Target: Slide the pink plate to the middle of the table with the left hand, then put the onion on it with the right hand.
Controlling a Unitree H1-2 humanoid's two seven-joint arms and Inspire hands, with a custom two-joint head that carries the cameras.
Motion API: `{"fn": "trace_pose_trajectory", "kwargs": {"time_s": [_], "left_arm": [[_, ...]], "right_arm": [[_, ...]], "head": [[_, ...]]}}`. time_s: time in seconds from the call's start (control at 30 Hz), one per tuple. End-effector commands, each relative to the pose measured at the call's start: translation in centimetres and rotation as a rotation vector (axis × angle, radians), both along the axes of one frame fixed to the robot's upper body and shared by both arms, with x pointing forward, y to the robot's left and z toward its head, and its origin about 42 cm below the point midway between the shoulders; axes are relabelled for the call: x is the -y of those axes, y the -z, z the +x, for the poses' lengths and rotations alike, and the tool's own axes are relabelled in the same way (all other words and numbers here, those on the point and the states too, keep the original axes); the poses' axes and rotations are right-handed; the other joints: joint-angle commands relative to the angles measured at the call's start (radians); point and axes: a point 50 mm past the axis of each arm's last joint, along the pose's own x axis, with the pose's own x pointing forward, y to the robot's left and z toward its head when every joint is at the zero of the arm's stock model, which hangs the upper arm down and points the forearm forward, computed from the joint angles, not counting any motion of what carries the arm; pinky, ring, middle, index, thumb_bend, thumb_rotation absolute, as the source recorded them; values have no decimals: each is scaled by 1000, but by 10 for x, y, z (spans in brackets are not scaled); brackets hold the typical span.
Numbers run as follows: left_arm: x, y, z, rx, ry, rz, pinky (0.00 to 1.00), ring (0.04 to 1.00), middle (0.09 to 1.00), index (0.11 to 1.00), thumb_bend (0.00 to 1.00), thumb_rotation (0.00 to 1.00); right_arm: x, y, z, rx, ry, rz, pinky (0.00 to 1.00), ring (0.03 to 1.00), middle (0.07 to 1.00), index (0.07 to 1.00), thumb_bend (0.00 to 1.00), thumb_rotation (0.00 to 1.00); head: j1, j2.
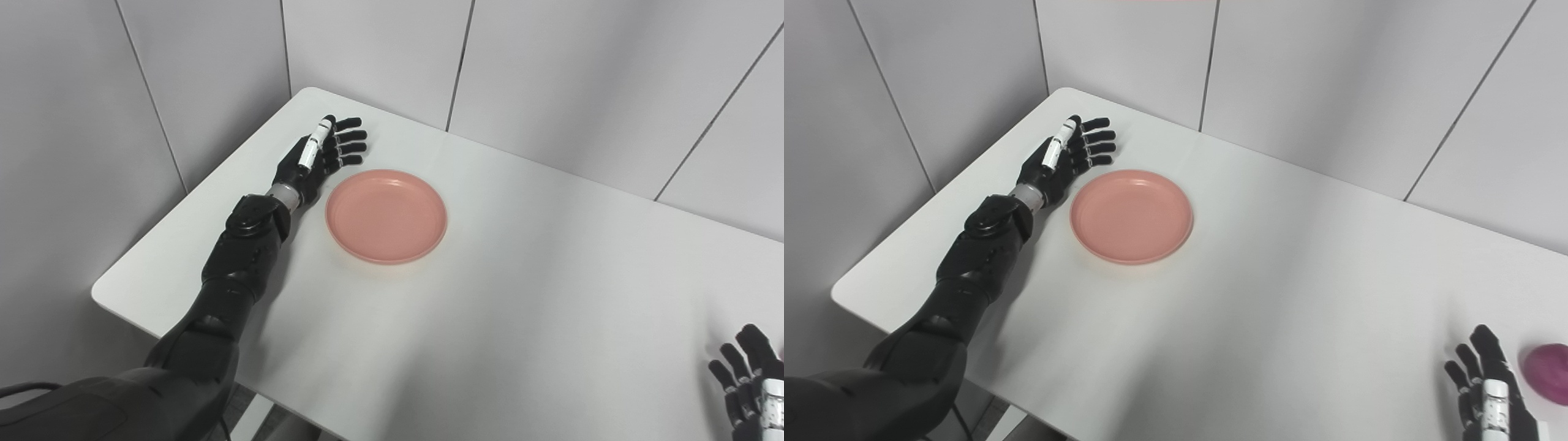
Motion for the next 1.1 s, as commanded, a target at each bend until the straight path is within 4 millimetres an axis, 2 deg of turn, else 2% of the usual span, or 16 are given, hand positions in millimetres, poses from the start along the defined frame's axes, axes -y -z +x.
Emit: {"fn": "trace_pose_trajectory", "kwargs": {"time_s": [0.0,0.57,0.63,0.67,0.8,0.9,1.07], "left_arm": [[-5,-15,9,39,5,16,719,743,749,734,299,1000],[5,-15,7,30,49,-7,703,740,753,743,309,1000],[7,-15,7,27,57,-13,696,735,748,741,307,1000],[8,-15,8,25,59,-17,690,728,741,735,313,1000],[14,-18,6,29,72,-14,690,726,736,730,318,1000],[16,-19,6,29,82,-9,687,721,731,724,323,1000],[23,-21,5,37,106,-20,686,722,733,724,326,1000]], "right_arm": [[1,-12,4,56,-5,-6,923,944,951,908,514,841],[-3,-13,4,69,-17,-15,926,945,950,910,479,849],[-2,-13,5,77,-47,-44,979,979,979,943,485,941],[-1,-13,6,78,-55,-52,992,991,989,952,527,967],[-3,-16,7,77,-61,-49,1000,996,993,954,557,982],[-4,-18,8,79,-57,-33,1000,996,991,947,505,979],[-6,-20,8,83,-53,-30,1000,1000,999,959,483,1000]], "head": [[0,1],[-18,5],[-22,7],[-23,8],[-30,8],[-30,8],[-35,10]]}}
